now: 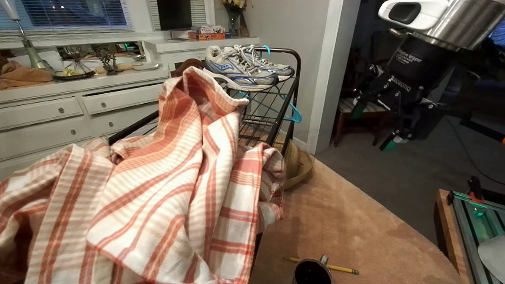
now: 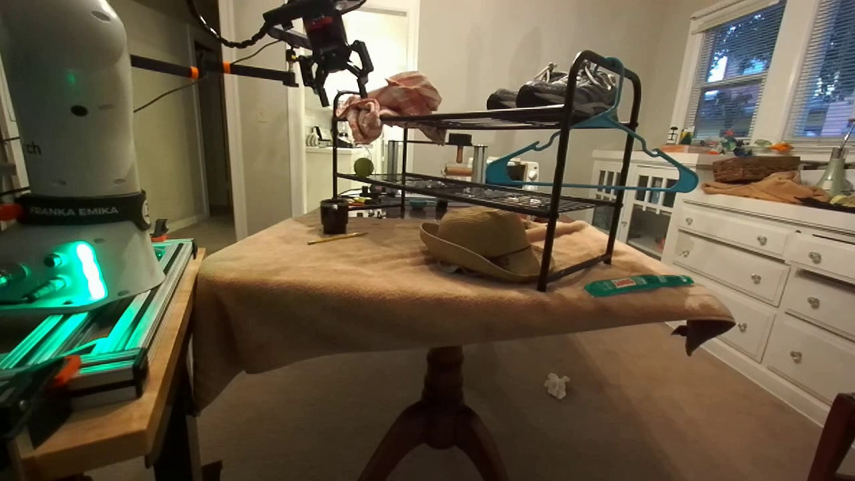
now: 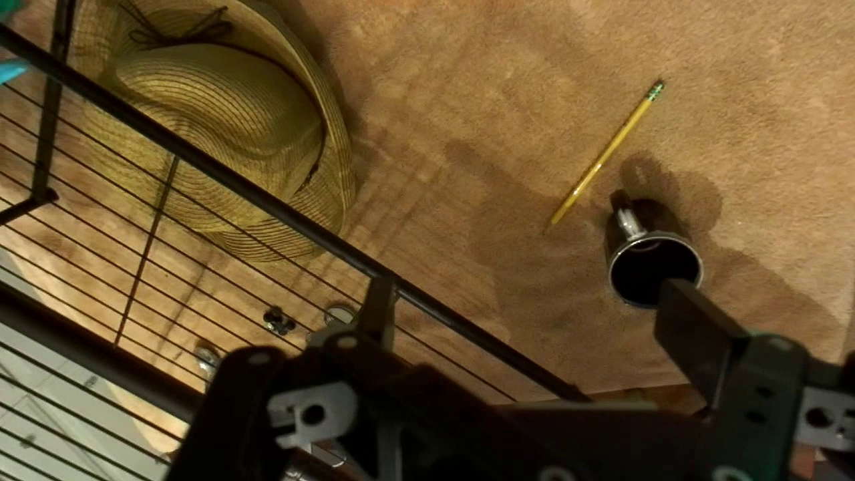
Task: Fold the blanket in half
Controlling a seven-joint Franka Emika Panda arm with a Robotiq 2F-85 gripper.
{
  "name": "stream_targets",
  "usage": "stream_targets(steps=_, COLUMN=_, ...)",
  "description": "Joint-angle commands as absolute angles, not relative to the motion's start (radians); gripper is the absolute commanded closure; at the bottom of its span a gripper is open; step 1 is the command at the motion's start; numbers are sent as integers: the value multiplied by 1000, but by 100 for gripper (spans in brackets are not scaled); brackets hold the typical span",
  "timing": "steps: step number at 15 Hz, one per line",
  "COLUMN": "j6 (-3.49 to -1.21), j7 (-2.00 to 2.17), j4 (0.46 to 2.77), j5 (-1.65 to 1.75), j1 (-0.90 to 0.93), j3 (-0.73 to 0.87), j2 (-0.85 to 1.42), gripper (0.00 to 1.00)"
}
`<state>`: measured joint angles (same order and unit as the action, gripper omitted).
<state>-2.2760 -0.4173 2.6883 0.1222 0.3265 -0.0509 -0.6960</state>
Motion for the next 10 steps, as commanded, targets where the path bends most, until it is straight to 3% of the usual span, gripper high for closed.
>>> stream_targets(steps=1, j6=-2273, j7=-420, j4=2686, j5=118, j1=320, j3=-55, j2=-696, gripper=0)
stream_targets(steps=10, j6=-2475, j7=-350, j4=2674, j5=-104, j1=451, j3=-89, j2=-573, gripper=0)
